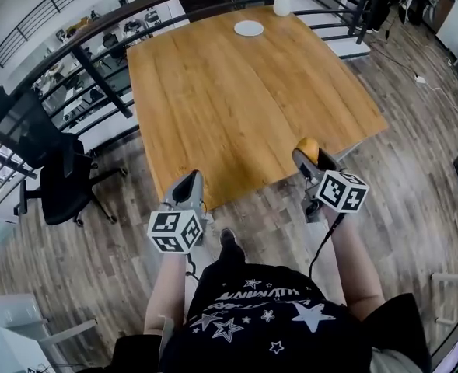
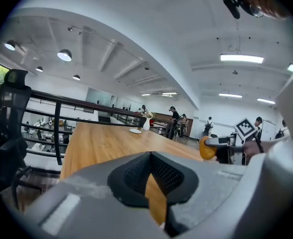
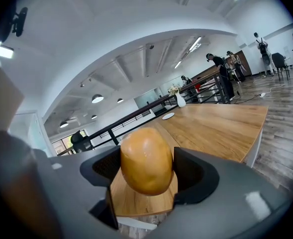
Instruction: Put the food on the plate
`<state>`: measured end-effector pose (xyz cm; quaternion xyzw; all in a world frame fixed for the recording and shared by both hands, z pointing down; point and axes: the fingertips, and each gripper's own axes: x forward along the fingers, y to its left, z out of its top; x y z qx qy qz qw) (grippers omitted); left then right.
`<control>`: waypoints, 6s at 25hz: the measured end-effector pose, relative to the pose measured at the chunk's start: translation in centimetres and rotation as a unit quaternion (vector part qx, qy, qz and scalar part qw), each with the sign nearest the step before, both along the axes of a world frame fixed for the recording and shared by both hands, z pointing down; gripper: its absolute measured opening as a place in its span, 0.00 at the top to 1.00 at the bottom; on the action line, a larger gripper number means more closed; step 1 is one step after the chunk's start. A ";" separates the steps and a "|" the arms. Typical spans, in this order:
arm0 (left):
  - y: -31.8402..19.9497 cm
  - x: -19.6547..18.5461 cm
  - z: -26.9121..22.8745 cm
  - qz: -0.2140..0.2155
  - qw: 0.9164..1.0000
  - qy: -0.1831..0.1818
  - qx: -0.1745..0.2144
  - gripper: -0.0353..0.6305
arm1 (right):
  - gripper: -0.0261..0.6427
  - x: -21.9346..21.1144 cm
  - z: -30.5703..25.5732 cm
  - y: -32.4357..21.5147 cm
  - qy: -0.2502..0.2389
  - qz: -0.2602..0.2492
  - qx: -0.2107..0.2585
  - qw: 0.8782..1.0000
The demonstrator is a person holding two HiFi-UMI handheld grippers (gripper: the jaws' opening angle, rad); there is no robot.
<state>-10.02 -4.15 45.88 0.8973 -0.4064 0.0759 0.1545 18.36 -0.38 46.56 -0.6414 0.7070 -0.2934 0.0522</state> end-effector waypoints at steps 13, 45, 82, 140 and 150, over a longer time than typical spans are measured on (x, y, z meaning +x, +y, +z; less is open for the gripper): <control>-12.6 -1.4 -0.6 0.067 0.998 0.014 -0.005 0.94 | 0.46 -3.9 0.2 -10.1 0.024 0.025 -0.027 0.999; -27.6 10.4 -3.5 0.028 1.000 -0.011 -0.003 0.94 | 0.46 6.3 -1.0 -34.7 0.050 -0.079 -0.013 0.996; -54.1 19.8 3.2 -0.036 0.997 -0.039 -0.048 0.94 | 0.46 15.4 7.6 -65.6 0.128 -0.169 -0.050 0.976; -59.2 17.1 9.7 -0.049 0.994 -0.004 -0.098 0.94 | 0.31 12.2 13.0 -80.4 0.354 -0.225 -0.125 0.899; -54.9 16.7 6.8 -0.049 0.994 -0.010 -0.096 0.94 | 0.31 10.5 10.0 -75.9 0.338 -0.238 -0.113 0.904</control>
